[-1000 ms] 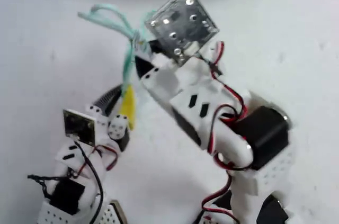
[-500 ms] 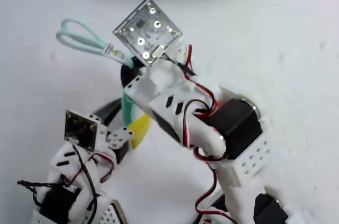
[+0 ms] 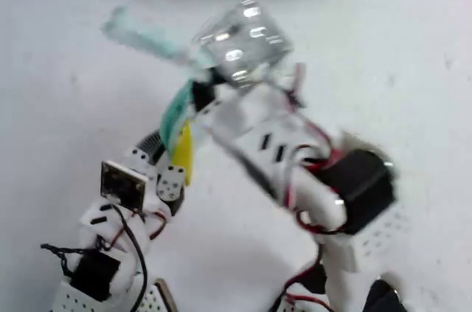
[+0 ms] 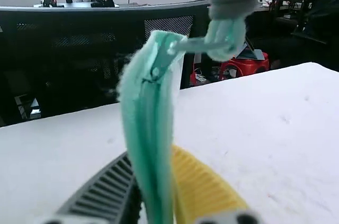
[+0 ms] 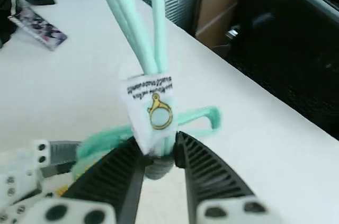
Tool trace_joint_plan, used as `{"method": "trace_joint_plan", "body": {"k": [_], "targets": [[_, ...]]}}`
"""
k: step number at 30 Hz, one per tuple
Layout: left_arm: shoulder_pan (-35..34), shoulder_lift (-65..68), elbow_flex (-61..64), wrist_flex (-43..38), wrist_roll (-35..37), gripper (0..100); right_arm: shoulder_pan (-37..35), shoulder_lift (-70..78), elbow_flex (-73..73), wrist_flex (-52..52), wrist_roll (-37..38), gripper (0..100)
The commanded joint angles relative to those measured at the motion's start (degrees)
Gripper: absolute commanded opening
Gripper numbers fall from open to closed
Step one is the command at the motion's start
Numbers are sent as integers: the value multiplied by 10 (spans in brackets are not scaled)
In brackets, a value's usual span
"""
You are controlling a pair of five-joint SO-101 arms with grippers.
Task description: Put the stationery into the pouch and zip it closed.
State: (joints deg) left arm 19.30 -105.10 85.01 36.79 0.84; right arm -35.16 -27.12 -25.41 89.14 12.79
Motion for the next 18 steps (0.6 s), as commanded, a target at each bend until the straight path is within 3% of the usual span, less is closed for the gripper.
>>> {"method": "trace_joint_plan", "body": {"k": [1, 3, 5, 8, 10, 18], "targets": [[-2, 3, 6, -7, -10, 23, 100, -30, -4, 44, -3, 18], [-2, 3, 6, -8, -10, 23, 135, -39, -4, 87, 10, 53], [-2, 3, 6, -10, -10, 23, 152, -54, 22, 100, 30, 173], [-5, 3, 6, -11, -10, 23, 158, -102, 107, 97, 125, 359], [-7, 3, 6, -11, -10, 23, 123, -137, 161, 97, 181, 357], [-7, 3, 6, -8, -10, 23, 25, -264, 235, 91, 271, 284]]}}
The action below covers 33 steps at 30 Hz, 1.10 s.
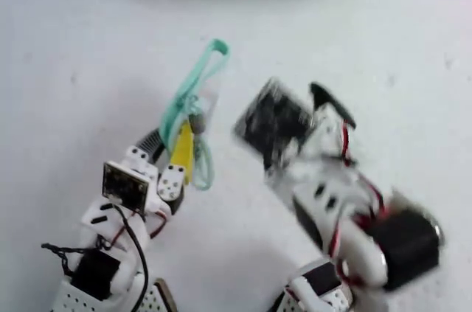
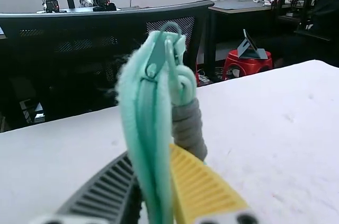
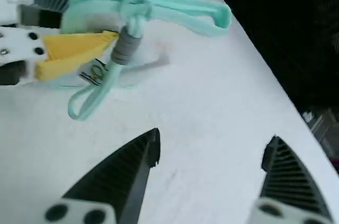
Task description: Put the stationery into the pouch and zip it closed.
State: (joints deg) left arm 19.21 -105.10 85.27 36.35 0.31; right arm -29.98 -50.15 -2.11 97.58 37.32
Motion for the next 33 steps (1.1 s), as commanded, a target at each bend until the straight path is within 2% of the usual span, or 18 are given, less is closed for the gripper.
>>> {"method": "trace_joint_plan", "body": {"k": [1, 6, 10, 16, 26, 30, 33], "targets": [[-6, 3, 4, -4, -4, 23, -42, -37, 3, -1, 17, 284], [-1, 3, 4, -3, -4, 23, -131, -19, 41, -90, -79, 284], [-6, 3, 7, -1, -4, 23, -149, 23, 125, -203, -127, 284], [-1, 3, 4, 22, -4, 23, -150, 46, 240, -324, -130, 284], [-1, 3, 4, 22, -5, 23, -151, 52, 277, -401, -133, 283], [-1, 3, 4, 22, -5, 23, -150, 53, 306, -445, -182, 283], [-2, 3, 4, 22, -5, 23, -147, 53, 317, -460, -182, 244]]}}
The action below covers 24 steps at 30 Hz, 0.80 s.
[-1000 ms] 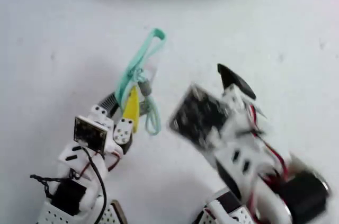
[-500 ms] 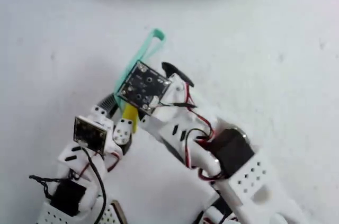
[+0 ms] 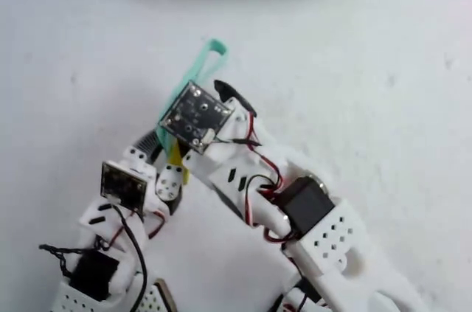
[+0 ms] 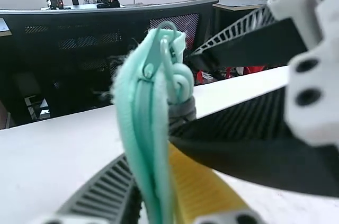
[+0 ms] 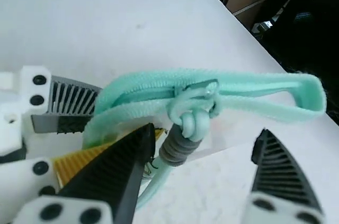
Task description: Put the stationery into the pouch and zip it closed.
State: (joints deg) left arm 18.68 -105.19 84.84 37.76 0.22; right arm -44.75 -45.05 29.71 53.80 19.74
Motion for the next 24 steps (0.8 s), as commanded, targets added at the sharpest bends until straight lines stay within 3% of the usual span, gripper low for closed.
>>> {"method": "trace_joint_plan", "body": {"k": [1, 5, 11, 17, 24], "targets": [[3, 4, 9, 8, -4, 23, 0, 2, 0, -24, 0, 207], [4, 4, 9, 8, -4, 23, 0, 2, 1, -29, 31, 95], [3, 4, 9, 8, -6, 23, -1, 36, 2, -50, 50, 107], [0, 4, 11, 8, -7, 23, -3, 79, -52, -42, 76, 19], [0, 4, 8, 8, -7, 28, -14, 79, -157, 41, 76, 19]]}}
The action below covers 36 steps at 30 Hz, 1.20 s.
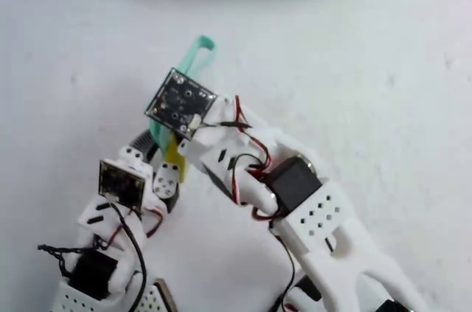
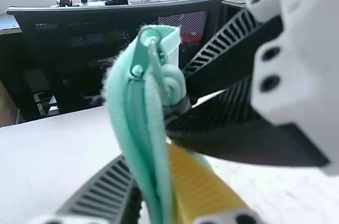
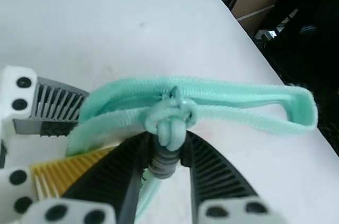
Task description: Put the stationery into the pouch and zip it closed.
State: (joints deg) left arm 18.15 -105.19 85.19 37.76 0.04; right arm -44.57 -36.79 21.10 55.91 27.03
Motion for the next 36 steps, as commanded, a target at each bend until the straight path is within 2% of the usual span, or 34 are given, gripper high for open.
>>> {"method": "trace_joint_plan", "body": {"k": [1, 4, 6, 9, 13, 18, 24, 28, 31, 36], "targets": [[5, 4, -1, 8, -5, 37, -14, -4, -89, 34, 2, 18], [4, 4, -30, 37, 1, 139, -8, -4, -133, 67, 1, 18], [4, 4, -43, 54, 37, 197, -7, -5, -165, 88, 1, 18], [4, 4, -50, 51, 79, 205, -6, -5, -222, 135, 2, 18], [9, 4, -44, 14, 63, 199, -7, -4, -246, 185, 4, 18], [10, 4, -24, -50, 60, 106, -7, -4, -249, 231, 5, 18], [10, 4, -23, -66, 60, 79, -13, -4, -250, 240, 5, 18], [31, 4, -26, -41, 40, 15, -3, 0, -251, 192, 5, 18], [68, 4, -28, 0, -11, 20, 5, 7, -237, 138, 4, 18], [82, 4, -64, 86, -25, 21, 46, 29, -225, 99, 5, 18]]}}
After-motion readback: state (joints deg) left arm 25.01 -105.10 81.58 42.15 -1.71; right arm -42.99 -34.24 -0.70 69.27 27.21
